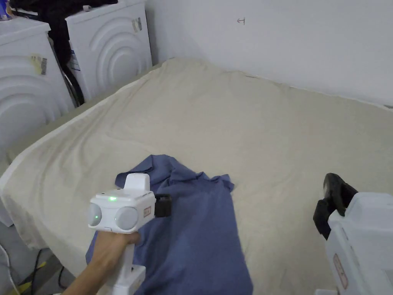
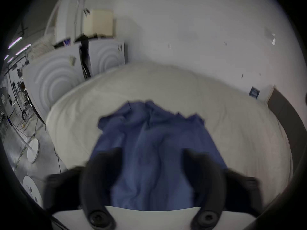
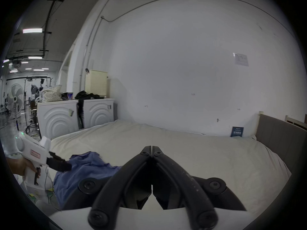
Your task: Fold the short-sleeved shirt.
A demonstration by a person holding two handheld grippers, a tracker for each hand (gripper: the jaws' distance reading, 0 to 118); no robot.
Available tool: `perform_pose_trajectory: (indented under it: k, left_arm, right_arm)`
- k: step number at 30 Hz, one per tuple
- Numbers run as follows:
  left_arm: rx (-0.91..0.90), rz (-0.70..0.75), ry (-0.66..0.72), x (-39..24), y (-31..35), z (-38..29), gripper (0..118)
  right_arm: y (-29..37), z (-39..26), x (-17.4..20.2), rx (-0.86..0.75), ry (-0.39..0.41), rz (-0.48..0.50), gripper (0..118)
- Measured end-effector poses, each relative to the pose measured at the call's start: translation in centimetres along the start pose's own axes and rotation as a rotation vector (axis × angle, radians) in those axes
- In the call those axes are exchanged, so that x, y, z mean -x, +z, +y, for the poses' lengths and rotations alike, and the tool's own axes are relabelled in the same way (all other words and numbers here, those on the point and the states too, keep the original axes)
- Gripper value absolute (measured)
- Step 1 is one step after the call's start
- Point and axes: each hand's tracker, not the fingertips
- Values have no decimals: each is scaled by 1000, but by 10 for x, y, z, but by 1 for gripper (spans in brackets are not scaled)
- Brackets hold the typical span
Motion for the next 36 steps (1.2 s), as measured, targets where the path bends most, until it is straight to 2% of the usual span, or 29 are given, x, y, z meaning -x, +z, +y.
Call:
perform_pose_trajectory:
  k: [1,4,9,10,11,13,14,16,17,18,21,25,30,36]
  left_arm:
    - [64,-1,13,-2,-17,0,118]
    - [135,8,72,-5,-53,-8,118]
    - [250,69,82,-9,-96,-24,115]
    - [273,63,85,-11,-101,-26,107]
    - [276,53,81,-13,-105,-29,93]
    - [209,101,42,-23,-97,-33,88]
    - [217,88,32,-26,-95,-33,80]
    - [193,59,-2,-34,-87,-31,37]
    - [186,54,-7,-36,-85,-31,10]
    - [192,49,-13,-37,-86,-32,1]
    - [185,50,-19,-37,-78,-29,1]
    - [28,-51,67,-39,-30,-14,1]
    - [-122,-192,19,-69,41,29,1]
    - [-268,-408,-94,-148,124,86,1]
  right_arm:
    - [-1,-1,-5,6,-4,-18,1]
    - [-3,-6,-23,28,-2,-64,1]
    - [2,-13,-49,46,2,-120,1]
    - [4,-14,-54,51,4,-130,1]
    - [5,-16,-58,57,5,-139,1]
    - [8,-19,-67,69,2,-158,1]
    - [9,-21,-70,72,-2,-167,1]
    - [13,-22,-77,75,-19,-178,1]
    - [16,-22,-79,75,-25,-183,1]
    - [18,-21,-82,73,-29,-186,1]
    - [29,-18,-89,57,-39,-198,1]
    - [45,-11,-101,25,-36,-210,1]
    - [65,-6,-115,-5,-40,-226,1]
    - [93,2,-132,-46,-62,-257,1]
